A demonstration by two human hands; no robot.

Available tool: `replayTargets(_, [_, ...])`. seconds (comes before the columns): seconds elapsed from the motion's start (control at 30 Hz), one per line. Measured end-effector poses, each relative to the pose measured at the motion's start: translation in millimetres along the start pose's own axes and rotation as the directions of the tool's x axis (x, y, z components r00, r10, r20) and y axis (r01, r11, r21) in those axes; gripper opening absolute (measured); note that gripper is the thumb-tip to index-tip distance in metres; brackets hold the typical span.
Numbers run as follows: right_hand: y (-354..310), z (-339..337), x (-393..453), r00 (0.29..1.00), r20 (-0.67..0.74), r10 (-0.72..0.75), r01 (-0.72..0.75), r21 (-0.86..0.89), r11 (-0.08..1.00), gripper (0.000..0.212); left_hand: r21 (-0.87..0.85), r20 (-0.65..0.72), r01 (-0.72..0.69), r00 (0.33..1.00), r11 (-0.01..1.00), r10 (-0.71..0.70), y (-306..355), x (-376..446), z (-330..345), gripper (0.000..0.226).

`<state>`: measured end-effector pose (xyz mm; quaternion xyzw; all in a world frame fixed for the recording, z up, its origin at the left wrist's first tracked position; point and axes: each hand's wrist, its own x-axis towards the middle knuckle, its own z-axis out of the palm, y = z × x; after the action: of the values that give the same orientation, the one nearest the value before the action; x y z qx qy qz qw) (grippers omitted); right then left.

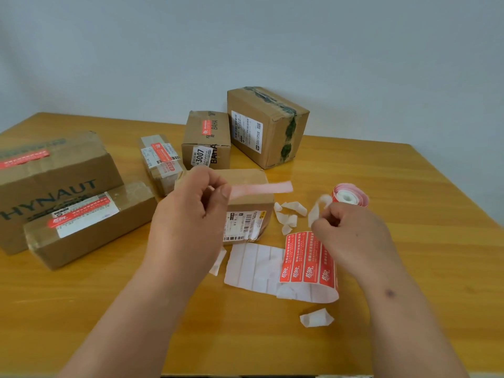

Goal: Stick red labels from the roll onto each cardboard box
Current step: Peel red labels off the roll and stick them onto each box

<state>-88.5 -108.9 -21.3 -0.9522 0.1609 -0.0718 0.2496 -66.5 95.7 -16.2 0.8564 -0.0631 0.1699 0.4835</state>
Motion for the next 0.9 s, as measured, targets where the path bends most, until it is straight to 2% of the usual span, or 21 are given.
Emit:
replayTargets(0.1, [-3,4,0,1.000,0.001,0.009,-0.009,-0.031,0.999,0.024,-0.033,-0.028,-0.061,0.998,0.998,0.060,-2,-3,2,0.014])
replayTargets(0.13, [-6,4,-1,1.000,0.014,0.007,-0.007,0.017,1.000,0.026,-0.051,-0.032,-0.082,0.996,0.995,0.081,-4,-5,4,0.014])
replayTargets(0.2, [-12,3,-4,0.998,0.054,-0.015,0.002,0.225,0.974,0.026,-0.060,-0.050,-0.123,0.992,0.991,0.120,-6,-8,6,0.014])
replayTargets(0.3, [-23,4,-9,0.989,0.149,-0.009,-0.081,0.585,0.807,0.024,-0.081,-0.079,-0.157,0.985,0.984,0.150,-11,-10,11,0.018])
replayTargets(0.37, [-27,6,-10,0.967,0.252,-0.025,-0.173,0.731,0.660,0.034,-0.089,-0.093,-0.203,0.977,0.975,0.194,-14,-11,13,0.019])
replayTargets(0.43, [-30,6,-9,0.945,0.322,-0.056,-0.236,0.792,0.564,0.052,-0.060,-0.111,-0.279,0.956,0.958,0.271,-17,-12,14,0.013])
replayTargets(0.5, [-31,3,-8,0.942,0.327,-0.076,-0.240,0.816,0.525,0.057,-0.013,-0.110,-0.366,0.925,0.931,0.362,-19,-13,14,0.009])
replayTargets(0.57, [-30,2,-8,0.953,0.294,-0.077,-0.216,0.832,0.511,0.057,0.036,-0.097,-0.451,0.887,0.892,0.452,-21,-13,13,0.011])
replayTargets(0.63, [-28,3,-9,0.970,0.226,-0.090,-0.147,0.838,0.526,0.040,0.072,-0.100,-0.496,0.860,0.865,0.501,-23,-13,13,0.011])
replayTargets(0.73, [-25,4,-10,0.986,0.125,-0.114,-0.045,0.843,0.536,0.006,0.025,-0.090,-0.467,0.879,0.884,0.468,-22,-16,12,0.015])
replayTargets(0.83, [-22,3,-11,0.993,0.032,-0.111,0.043,0.785,0.618,0.006,-0.228,-0.029,-0.235,0.972,0.945,0.235,-16,-20,9,0.027])
replayTargets(0.9, [-23,2,-13,0.994,-0.038,-0.106,0.098,0.753,0.650,0.006,-0.350,0.005,-0.114,0.992,0.930,0.123,-10,-21,6,0.032])
